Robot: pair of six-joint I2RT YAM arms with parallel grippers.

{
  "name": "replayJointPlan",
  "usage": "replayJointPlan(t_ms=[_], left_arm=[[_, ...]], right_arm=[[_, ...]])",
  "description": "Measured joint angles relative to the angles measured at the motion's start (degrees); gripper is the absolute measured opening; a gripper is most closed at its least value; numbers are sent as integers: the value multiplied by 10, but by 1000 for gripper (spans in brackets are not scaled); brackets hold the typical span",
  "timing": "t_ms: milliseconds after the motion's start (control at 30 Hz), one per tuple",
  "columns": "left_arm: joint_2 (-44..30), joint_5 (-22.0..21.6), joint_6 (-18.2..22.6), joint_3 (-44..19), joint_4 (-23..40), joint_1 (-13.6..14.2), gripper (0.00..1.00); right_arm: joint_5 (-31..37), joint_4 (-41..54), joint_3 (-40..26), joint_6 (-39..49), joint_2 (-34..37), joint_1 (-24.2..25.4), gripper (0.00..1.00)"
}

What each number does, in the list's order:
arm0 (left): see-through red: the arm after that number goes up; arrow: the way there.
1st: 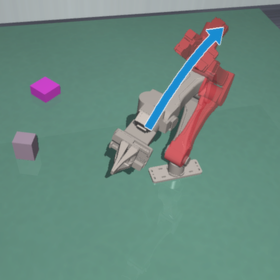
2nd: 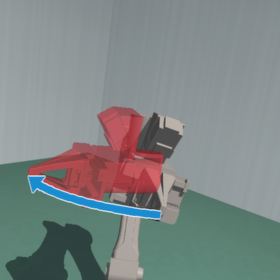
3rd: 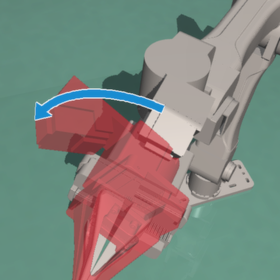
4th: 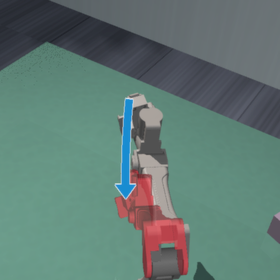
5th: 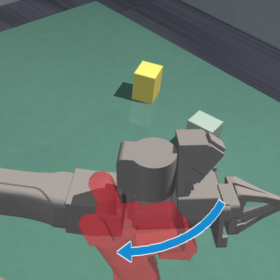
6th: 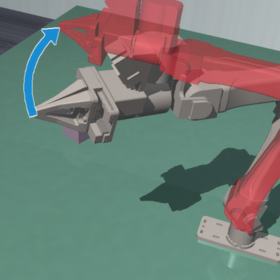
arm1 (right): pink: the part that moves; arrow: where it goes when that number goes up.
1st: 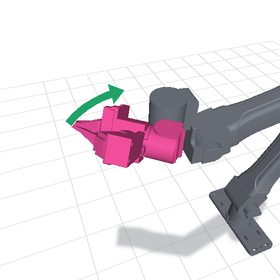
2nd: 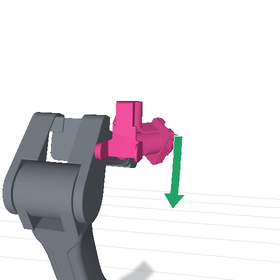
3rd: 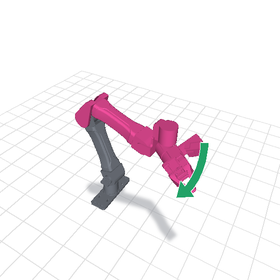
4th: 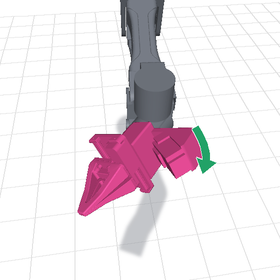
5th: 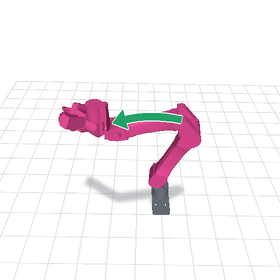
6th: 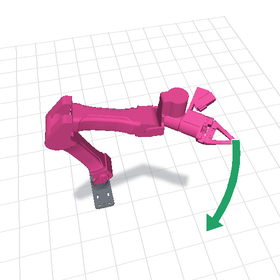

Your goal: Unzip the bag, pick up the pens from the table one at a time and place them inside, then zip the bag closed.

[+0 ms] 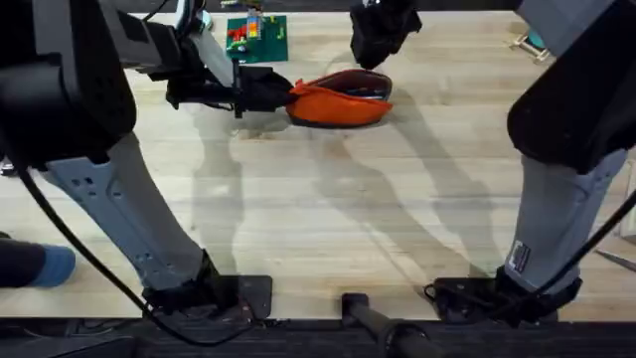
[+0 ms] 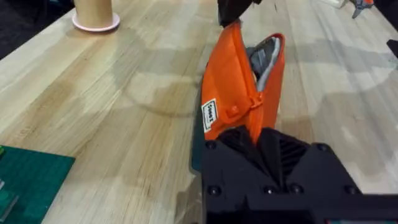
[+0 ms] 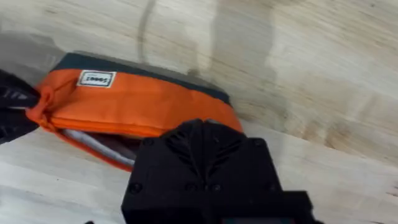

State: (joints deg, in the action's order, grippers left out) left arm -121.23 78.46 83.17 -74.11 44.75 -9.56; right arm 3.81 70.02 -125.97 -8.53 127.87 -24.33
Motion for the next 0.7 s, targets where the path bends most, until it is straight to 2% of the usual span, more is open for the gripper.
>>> replayJointPlan(t_ms=[267,433,700], left_arm=[[0,0,0,0,0,0,42],[0,0,0,0,0,0,42],[0,0,0,0,-3,0,42]], right_arm=[[0,3,0,0,-10,9,33],[0,11,0,0,-51,9,33],[0,79,-5,0,-120,7,34]])
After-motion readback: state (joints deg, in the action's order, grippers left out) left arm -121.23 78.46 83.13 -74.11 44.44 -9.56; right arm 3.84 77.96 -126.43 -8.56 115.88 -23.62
